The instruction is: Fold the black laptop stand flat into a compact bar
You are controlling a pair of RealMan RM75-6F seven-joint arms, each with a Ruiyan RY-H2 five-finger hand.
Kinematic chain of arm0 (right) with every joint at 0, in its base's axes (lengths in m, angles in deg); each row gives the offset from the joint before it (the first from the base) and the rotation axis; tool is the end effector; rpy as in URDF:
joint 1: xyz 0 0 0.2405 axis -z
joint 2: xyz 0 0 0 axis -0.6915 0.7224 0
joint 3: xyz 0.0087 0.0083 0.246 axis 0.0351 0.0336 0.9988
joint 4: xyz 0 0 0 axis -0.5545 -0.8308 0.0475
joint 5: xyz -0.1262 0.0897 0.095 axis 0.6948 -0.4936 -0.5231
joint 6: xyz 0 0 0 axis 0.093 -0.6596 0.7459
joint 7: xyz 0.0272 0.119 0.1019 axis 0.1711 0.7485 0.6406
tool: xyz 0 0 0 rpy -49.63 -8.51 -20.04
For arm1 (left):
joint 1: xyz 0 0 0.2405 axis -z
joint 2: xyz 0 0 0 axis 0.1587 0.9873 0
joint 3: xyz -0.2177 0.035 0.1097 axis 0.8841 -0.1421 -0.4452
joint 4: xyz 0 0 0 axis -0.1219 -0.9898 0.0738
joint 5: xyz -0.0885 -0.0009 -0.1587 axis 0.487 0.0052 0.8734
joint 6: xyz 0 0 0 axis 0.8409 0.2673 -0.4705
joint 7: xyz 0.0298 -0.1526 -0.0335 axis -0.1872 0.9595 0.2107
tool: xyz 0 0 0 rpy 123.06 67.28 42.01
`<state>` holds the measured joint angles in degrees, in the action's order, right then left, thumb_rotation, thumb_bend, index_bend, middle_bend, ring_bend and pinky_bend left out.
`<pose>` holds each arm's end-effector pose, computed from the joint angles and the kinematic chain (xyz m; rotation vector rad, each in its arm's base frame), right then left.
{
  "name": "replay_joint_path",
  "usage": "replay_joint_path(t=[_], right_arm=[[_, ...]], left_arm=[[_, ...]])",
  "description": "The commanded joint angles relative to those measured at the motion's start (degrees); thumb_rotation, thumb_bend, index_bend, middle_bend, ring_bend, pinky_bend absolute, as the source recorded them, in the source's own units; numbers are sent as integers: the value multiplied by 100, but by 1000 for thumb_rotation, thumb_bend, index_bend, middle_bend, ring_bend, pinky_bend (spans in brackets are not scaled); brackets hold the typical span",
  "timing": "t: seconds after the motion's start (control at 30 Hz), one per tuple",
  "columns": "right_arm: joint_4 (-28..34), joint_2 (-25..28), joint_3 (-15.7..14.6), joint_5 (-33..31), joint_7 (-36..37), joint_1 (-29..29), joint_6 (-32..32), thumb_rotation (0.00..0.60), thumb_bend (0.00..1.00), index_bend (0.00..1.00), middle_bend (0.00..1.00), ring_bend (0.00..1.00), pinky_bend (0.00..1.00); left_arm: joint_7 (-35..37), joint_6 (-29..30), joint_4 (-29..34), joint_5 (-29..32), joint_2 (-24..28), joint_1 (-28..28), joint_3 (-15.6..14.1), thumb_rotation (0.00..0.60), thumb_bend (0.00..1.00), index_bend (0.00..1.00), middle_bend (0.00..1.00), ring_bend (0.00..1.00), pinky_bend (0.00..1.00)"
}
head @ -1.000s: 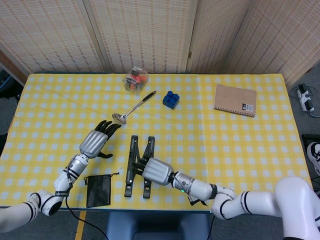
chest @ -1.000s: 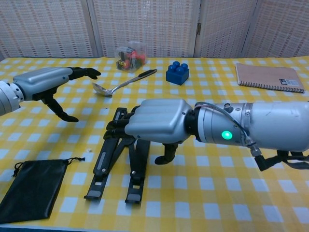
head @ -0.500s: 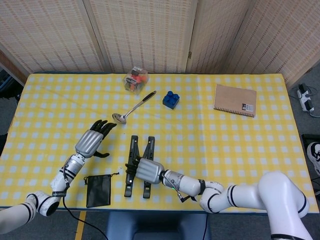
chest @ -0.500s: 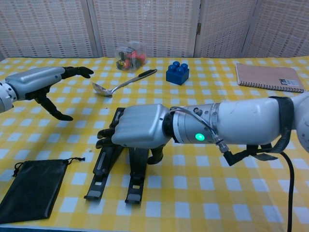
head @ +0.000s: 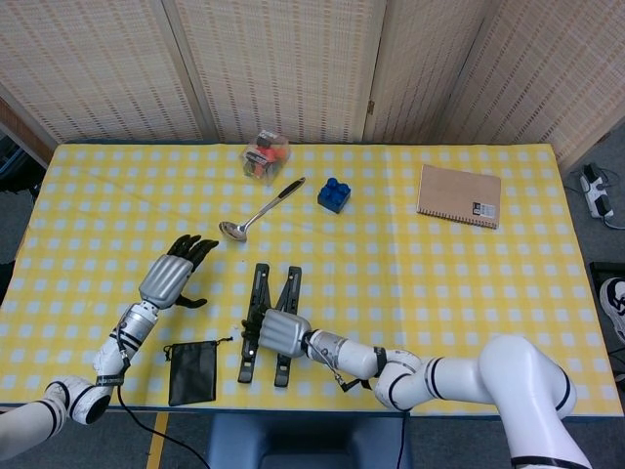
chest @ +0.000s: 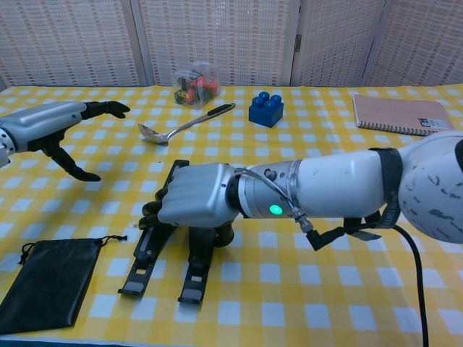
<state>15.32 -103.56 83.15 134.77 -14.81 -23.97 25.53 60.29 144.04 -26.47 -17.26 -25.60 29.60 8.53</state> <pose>-0.0131 -0.3060 -0.1154 2.6492 0.0894 0.6100 -0.2092 0.3612 0.0335 -1.8372 -0.9223 -1.0220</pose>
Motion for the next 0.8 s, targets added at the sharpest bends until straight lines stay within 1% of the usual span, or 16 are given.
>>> replay_joint_path(t=[0.03, 0.17, 0.27, 0.37, 0.57, 0.7, 0.8], right_arm=[[-62, -70, -13, -84, -15, -52, 1, 600, 306, 3, 117, 109, 171], [-128, -125, -25, -194, -53, -122, -2, 600, 305, 61, 163, 114, 171], [-144, -150, -47, -221, -67, -145, -68, 600, 306, 170, 222, 135, 171], [-146, -155, -75, -222, -39, -161, -117, 600, 306, 258, 270, 158, 171], [-154, -155, -118, 79, 258, -96, -456, 600, 306, 435, 394, 236, 180], [-208, -138, -183, 328, 547, -46, -625, 600, 306, 516, 460, 290, 189], [-260, -136, -212, 451, 704, -24, -708, 600, 306, 535, 474, 309, 192]], left_arm=[[34, 8, -25, -9, -5, -18, -6, 600, 145, 72, 135, 0, 0], [87, 6, -65, -22, -13, -41, -20, 600, 146, 72, 135, 0, 0], [120, 22, -92, -33, -14, -60, -22, 600, 145, 72, 135, 0, 0], [154, 24, -99, -36, -10, -71, -19, 600, 146, 72, 135, 0, 0], [171, 17, -119, -51, -16, -78, -17, 600, 145, 70, 135, 0, 0], [166, 14, -109, -54, -19, -71, -2, 600, 146, 70, 135, 0, 0], [138, 13, -82, -56, -12, -64, 11, 600, 145, 69, 135, 0, 0]])
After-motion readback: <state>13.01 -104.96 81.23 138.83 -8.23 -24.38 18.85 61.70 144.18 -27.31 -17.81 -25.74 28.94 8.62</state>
